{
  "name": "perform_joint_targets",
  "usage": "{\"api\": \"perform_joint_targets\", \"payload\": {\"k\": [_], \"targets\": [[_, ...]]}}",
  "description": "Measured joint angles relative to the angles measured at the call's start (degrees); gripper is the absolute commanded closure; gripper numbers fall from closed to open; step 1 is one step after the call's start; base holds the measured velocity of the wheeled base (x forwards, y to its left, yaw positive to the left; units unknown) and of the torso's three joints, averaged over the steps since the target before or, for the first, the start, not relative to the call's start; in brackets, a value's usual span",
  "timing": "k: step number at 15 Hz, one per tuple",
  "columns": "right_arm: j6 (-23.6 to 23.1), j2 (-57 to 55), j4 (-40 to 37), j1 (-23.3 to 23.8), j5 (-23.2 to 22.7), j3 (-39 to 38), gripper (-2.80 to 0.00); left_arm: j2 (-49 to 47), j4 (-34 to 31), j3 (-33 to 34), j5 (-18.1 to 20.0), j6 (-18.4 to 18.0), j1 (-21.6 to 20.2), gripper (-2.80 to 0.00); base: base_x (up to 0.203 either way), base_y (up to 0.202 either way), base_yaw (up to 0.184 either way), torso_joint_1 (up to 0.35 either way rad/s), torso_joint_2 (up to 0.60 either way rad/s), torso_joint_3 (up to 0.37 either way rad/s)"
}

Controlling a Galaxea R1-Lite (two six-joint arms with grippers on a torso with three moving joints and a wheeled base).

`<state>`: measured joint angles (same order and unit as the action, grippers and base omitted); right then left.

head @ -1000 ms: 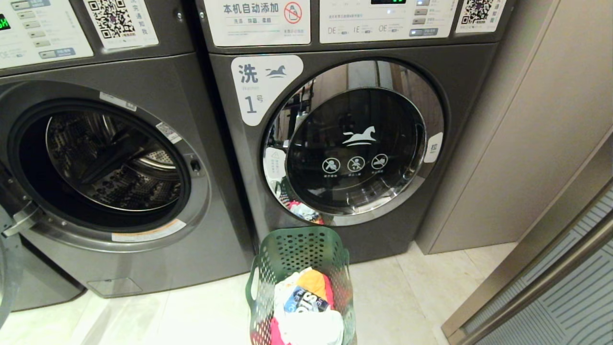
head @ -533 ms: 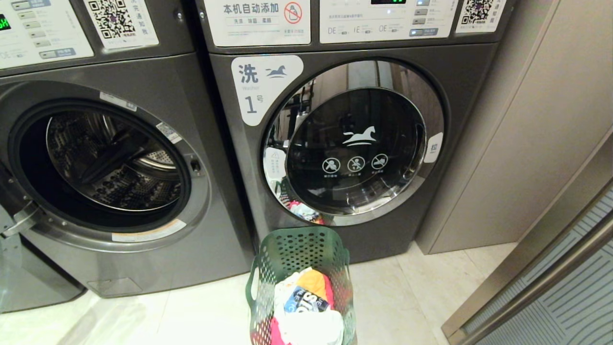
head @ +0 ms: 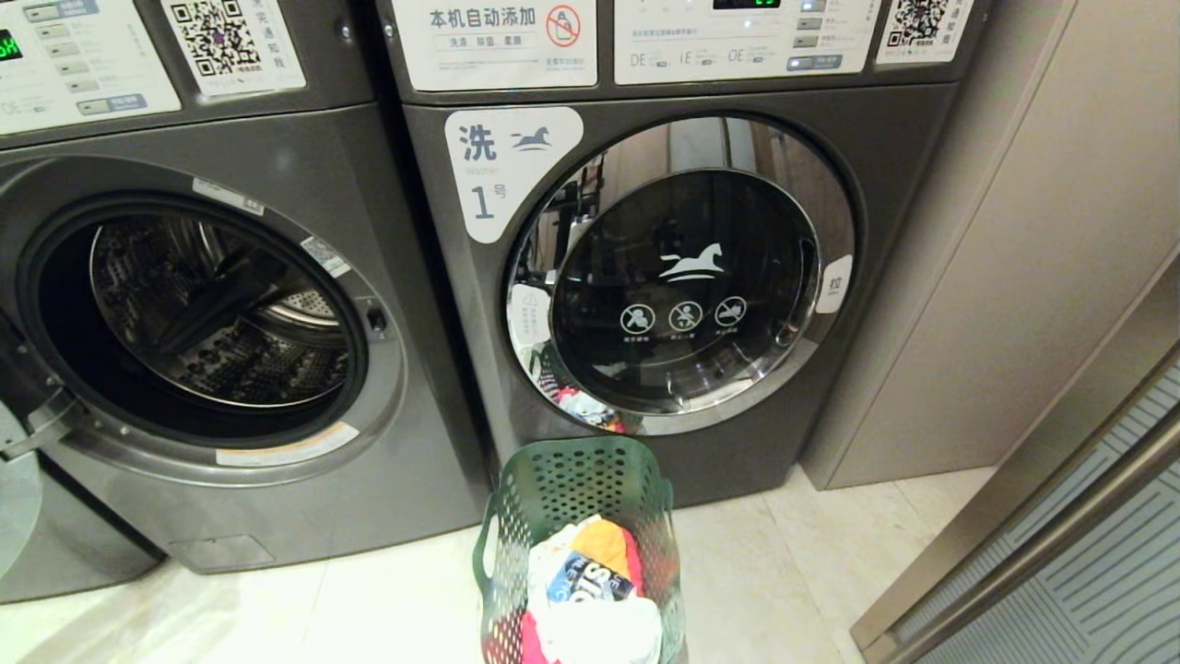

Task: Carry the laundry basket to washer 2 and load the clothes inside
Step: Place the clothes into the washing machine

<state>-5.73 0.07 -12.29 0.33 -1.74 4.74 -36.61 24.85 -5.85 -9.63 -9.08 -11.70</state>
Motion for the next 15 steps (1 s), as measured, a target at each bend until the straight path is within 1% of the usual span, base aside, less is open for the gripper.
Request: {"api": "perform_joint_targets", "payload": {"k": [3, 5, 6, 8, 11, 12, 15], "targets": [[0.0, 0.0, 0.0, 0.0, 0.0, 0.0, 0.00, 16.0, -13.0, 3.7, 6.5, -2.0, 6.8, 0.00, 0.000, 0.000, 0.000, 0.000, 0.00, 0.000], [0.0, 0.0, 0.0, 0.0, 0.0, 0.0, 0.00, 24.7, -19.3, 4.8, 9.9, -2.2, 9.7, 0.00, 0.000, 0.000, 0.000, 0.000, 0.00, 0.000], [0.0, 0.0, 0.0, 0.0, 0.0, 0.0, 0.00, 28.5, -21.2, 5.2, 11.0, -1.9, 10.5, 0.00, 0.000, 0.000, 0.000, 0.000, 0.00, 0.000], [0.0, 0.0, 0.0, 0.0, 0.0, 0.0, 0.00, 33.0, -22.6, 5.6, 11.1, 1.4, 11.5, 0.00, 0.000, 0.000, 0.000, 0.000, 0.00, 0.000], [0.0, 0.0, 0.0, 0.0, 0.0, 0.0, 0.00, 35.7, -24.2, 5.8, 9.5, 8.4, 11.7, 0.00, 0.000, 0.000, 0.000, 0.000, 0.00, 0.000], [0.0, 0.0, 0.0, 0.0, 0.0, 0.0, 0.00, 36.1, -24.3, 5.8, 9.4, 9.1, 11.8, 0.00, 0.000, 0.000, 0.000, 0.000, 0.00, 0.000], [0.0, 0.0, 0.1, 0.0, 0.0, -0.1, 0.00, 36.6, -24.5, 5.8, 9.4, 8.3, 11.8, 0.00, 0.000, 0.000, 0.000, 0.000, 0.00, 0.000]]}}
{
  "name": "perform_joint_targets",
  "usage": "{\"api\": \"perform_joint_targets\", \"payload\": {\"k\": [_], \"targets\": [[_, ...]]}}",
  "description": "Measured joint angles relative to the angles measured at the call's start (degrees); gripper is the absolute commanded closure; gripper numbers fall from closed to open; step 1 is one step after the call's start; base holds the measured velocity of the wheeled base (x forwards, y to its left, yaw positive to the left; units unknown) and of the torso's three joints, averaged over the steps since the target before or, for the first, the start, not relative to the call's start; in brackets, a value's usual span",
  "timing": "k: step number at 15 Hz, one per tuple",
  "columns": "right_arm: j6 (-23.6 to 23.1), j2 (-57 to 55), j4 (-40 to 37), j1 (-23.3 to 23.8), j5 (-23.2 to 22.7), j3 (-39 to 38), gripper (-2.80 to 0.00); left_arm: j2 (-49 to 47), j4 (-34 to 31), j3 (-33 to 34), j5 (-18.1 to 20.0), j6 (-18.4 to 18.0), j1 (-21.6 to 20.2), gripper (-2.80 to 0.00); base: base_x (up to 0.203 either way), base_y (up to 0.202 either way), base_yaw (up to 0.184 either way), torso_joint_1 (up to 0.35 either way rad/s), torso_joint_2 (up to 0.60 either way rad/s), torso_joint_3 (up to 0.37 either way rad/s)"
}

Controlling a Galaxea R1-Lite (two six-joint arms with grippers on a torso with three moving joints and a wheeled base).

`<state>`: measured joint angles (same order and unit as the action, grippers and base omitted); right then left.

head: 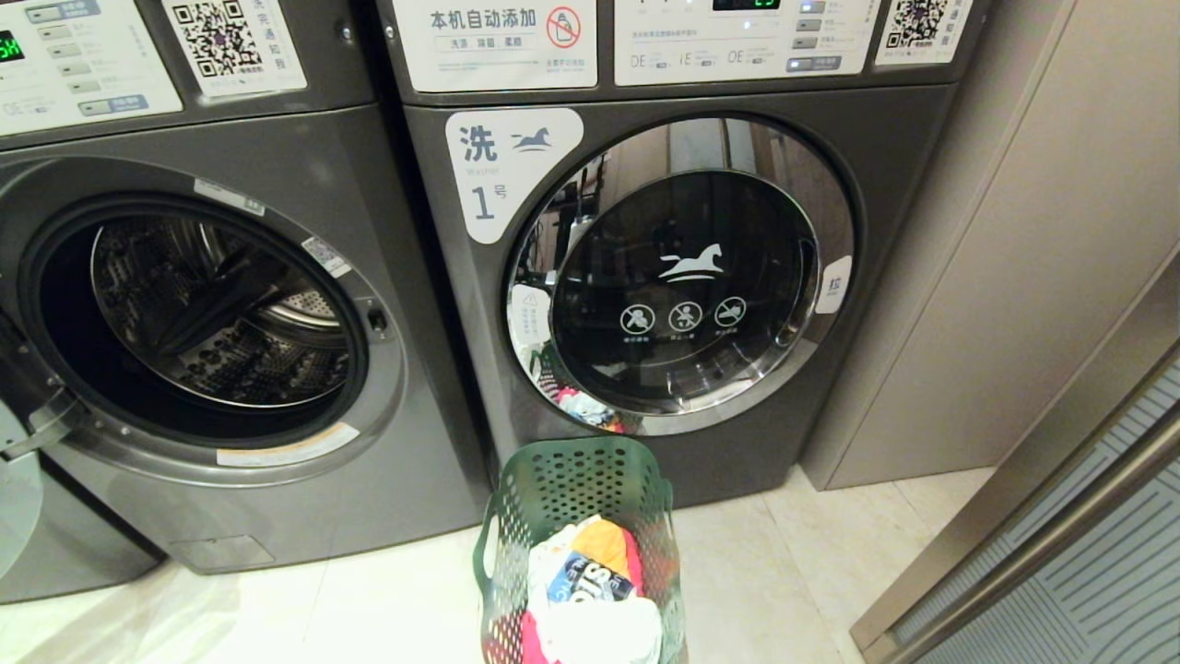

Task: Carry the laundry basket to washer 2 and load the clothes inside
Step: Place the clothes into the washing machine

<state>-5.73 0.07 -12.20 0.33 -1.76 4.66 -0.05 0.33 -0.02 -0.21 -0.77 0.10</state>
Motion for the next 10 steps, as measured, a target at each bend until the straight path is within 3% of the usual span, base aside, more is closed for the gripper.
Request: {"api": "perform_joint_targets", "payload": {"k": [10], "targets": [[0.0, 0.0, -0.1, 0.0, 0.0, 0.1, 0.00, 0.1, 0.1, 0.0, 0.0, 0.1, 0.0, 0.00, 0.000, 0.000, 0.000, 0.000, 0.00, 0.000]]}}
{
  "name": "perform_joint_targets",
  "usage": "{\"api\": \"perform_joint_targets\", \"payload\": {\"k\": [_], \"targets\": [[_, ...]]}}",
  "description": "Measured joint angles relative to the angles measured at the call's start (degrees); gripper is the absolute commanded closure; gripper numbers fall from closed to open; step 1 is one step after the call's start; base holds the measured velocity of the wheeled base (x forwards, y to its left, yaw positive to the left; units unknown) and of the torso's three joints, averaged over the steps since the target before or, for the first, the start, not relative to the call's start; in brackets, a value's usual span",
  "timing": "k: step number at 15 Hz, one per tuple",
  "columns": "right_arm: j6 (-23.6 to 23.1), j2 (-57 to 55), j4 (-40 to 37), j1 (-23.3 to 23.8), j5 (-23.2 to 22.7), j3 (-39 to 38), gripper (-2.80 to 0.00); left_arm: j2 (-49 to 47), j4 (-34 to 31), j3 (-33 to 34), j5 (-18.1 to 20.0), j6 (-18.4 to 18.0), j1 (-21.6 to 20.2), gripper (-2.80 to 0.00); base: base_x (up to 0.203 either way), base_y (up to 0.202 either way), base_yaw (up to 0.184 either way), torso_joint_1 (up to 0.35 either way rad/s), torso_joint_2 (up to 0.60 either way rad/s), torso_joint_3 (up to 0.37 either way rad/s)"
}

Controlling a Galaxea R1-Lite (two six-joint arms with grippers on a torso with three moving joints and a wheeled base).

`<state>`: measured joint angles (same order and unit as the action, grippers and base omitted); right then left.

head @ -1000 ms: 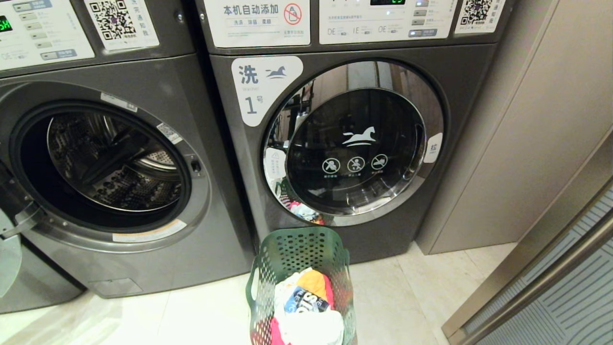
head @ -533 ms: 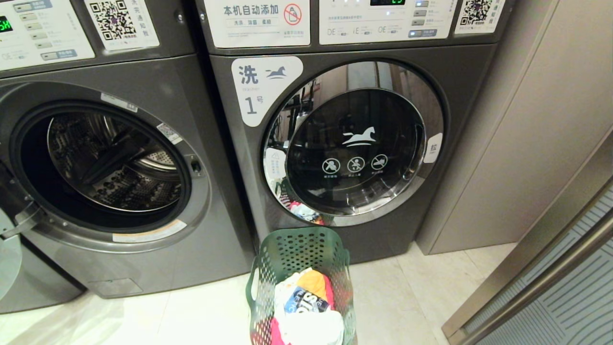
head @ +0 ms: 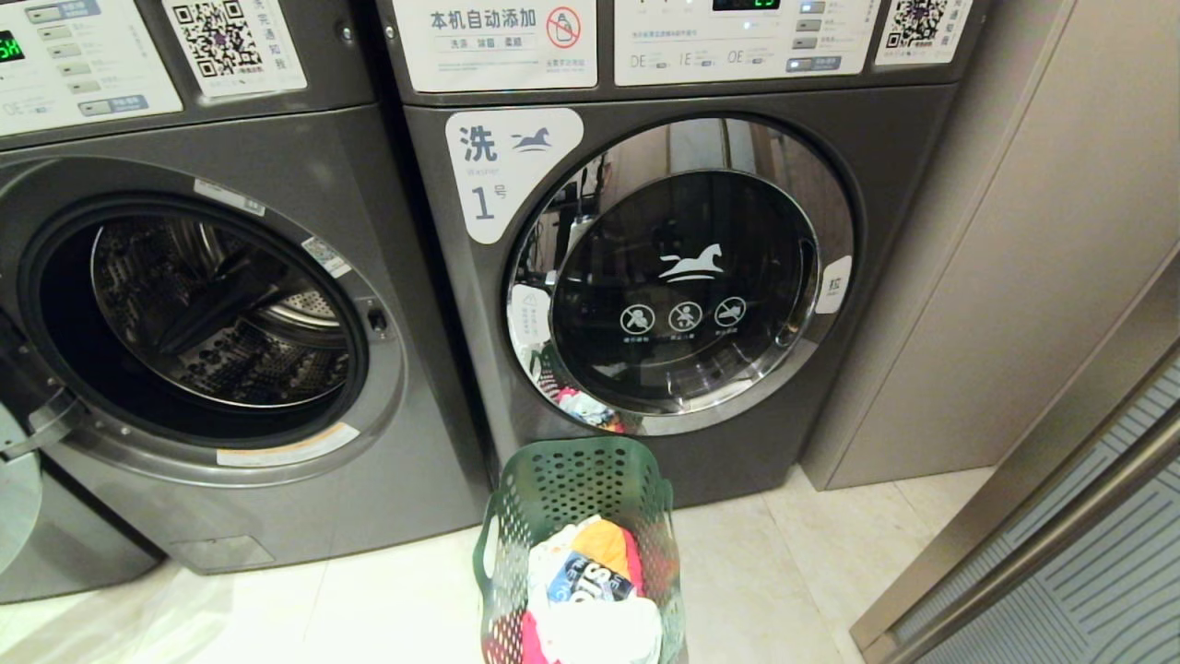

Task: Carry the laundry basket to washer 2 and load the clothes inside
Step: Place the clothes into the washing machine

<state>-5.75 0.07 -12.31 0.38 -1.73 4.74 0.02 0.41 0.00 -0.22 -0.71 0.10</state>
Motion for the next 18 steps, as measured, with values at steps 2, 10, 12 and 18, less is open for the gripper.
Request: {"api": "perform_joint_targets", "payload": {"k": [2, 10, 12, 18], "targets": [[0.0, 0.0, 0.4, 0.0, 0.0, -0.1, 0.00, 0.0, 0.1, 0.0, 0.0, 0.0, 0.0, 0.00, 0.000, 0.000, 0.000, 0.000, 0.00, 0.000], [0.7, 0.0, 12.3, -0.1, 0.0, -4.6, 0.00, 0.0, 0.0, 0.0, 0.1, 0.0, 0.0, 0.00, 0.000, 0.000, 0.000, 0.000, 0.00, 0.000], [0.7, 0.0, 12.3, -0.1, 0.0, -4.7, 0.00, 0.0, 0.0, 0.0, 0.0, 0.0, 0.0, 0.00, 0.000, 0.000, 0.000, 0.000, 0.00, 0.000], [0.7, 0.0, 12.2, -0.1, 0.0, -4.7, 0.00, 0.0, 0.0, 0.0, 0.0, 0.0, 0.0, 0.00, 0.000, 0.000, 0.000, 0.000, 0.00, 0.000]]}}
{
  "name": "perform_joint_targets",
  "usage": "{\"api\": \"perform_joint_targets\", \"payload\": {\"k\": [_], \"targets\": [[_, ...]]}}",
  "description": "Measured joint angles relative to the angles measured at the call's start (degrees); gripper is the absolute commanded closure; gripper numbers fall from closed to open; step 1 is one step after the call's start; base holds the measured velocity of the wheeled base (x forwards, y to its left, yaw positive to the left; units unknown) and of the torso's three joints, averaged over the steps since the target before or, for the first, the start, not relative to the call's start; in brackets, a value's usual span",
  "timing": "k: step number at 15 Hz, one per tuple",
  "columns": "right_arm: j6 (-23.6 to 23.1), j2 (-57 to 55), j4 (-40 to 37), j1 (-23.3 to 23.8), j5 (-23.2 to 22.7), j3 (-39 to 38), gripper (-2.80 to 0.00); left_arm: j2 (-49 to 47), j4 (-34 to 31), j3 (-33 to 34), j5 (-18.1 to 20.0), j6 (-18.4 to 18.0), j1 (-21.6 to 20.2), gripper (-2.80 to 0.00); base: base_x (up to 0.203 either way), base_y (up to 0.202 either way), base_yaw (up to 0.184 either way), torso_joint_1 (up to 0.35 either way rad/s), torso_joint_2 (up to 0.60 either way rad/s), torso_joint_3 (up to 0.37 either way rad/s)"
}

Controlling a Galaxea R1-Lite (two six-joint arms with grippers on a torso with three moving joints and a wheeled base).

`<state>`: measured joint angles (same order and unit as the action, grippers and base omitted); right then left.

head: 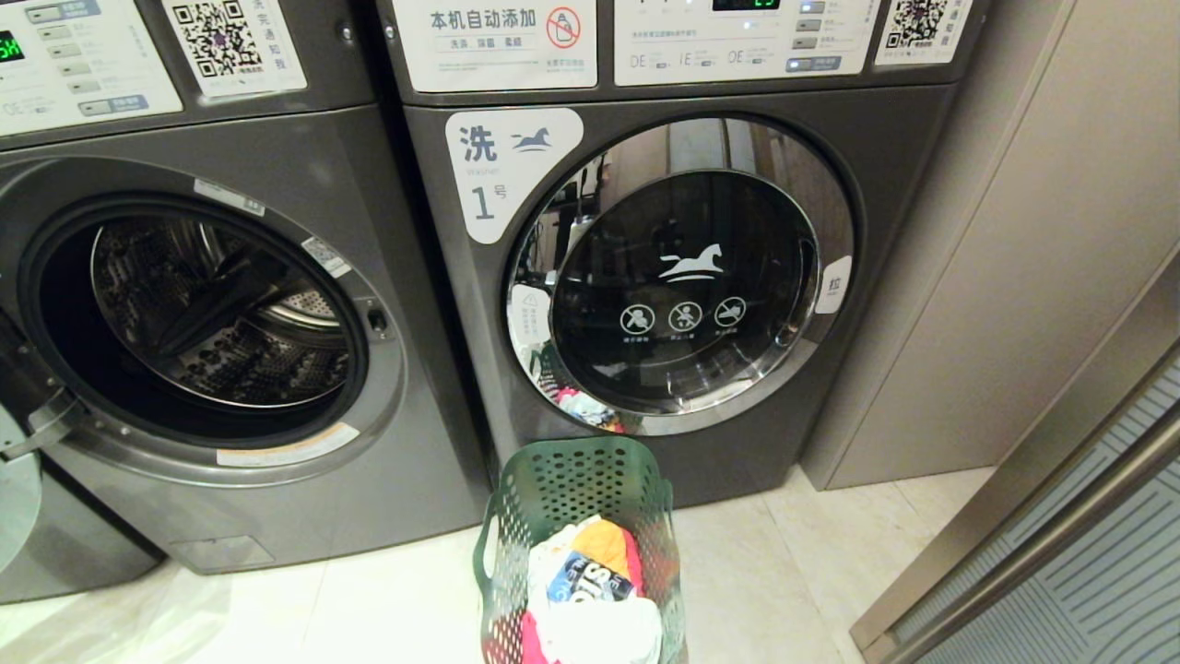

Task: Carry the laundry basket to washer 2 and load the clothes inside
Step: Place the clothes into the washing machine

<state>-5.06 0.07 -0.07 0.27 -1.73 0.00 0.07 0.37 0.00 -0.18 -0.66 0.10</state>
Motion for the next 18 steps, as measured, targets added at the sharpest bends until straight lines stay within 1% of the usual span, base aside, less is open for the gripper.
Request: {"api": "perform_joint_targets", "payload": {"k": [8, 18], "targets": [[-0.1, 0.0, -0.1, 0.0, 0.0, 0.0, 0.00, 0.0, -0.2, 0.0, 0.0, 0.4, 0.0, 0.00, 0.000, 0.000, 0.000, 0.000, 0.00, 0.000], [-0.2, 0.0, 0.0, 0.0, 0.0, 0.0, 0.00, 0.0, -0.1, 0.0, 0.0, 0.4, 0.0, 0.00, 0.000, 0.187, -0.001, 0.003, 0.00, 0.001]]}}
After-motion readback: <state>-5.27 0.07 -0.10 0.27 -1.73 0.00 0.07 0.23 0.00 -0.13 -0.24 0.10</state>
